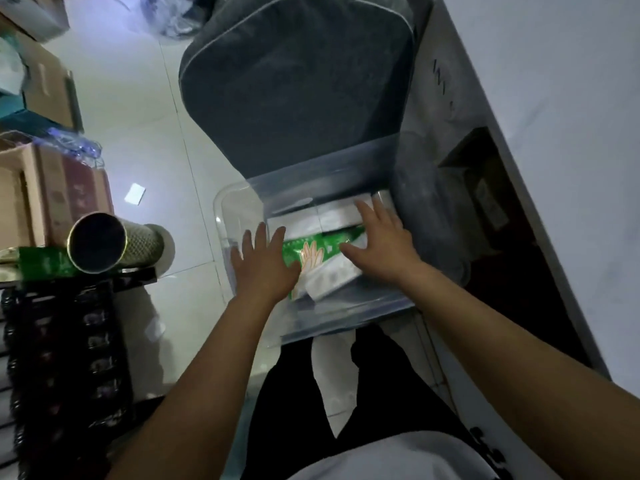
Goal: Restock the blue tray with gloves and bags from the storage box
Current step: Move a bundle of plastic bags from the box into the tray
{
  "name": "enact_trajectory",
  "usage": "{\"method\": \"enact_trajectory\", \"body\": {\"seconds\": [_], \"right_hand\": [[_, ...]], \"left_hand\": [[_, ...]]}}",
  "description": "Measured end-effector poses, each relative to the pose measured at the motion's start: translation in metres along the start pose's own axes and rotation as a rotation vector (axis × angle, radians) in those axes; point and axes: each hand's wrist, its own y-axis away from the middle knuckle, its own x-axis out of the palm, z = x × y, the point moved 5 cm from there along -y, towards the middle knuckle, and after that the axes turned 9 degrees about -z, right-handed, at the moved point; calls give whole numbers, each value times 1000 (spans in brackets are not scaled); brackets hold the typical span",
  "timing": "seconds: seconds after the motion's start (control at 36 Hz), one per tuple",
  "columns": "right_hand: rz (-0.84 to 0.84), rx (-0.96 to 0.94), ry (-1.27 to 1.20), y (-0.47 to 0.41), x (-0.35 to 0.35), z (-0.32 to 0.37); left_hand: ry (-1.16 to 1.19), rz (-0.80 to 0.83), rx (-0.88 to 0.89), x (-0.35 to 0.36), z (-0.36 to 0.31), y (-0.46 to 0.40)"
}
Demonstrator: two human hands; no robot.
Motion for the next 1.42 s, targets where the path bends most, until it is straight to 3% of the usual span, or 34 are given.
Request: {"method": "enact_trajectory", "body": {"seconds": [0.11,0.31,0.53,0.75,0.94,1.08,1.22,1.36,1.42], "right_hand": [[50,43,156,-32,50,-39],[301,101,403,-60,131,-113],[262,7,485,-114,174,-126],[216,-100,801,-134,189,-118],[202,-140,857,-140,183,-112],[95,41,517,-126,158,-113],[-183,372,-205,-91,110,-103],[-367,857,-912,-36,87,-91],[-253,1037,-1120,-15,94,-86]], "left_hand": [[-1,59,41,62,-6,-41],[-157,382,165,175,-2,-70],[-132,313,191,220,-15,-97],[-27,303,120,230,-20,-98],[148,387,86,233,-18,-96],[167,448,128,214,-13,-101],[291,548,162,172,-8,-104],[662,650,-67,127,3,-85],[819,664,-165,110,10,-72]]}}
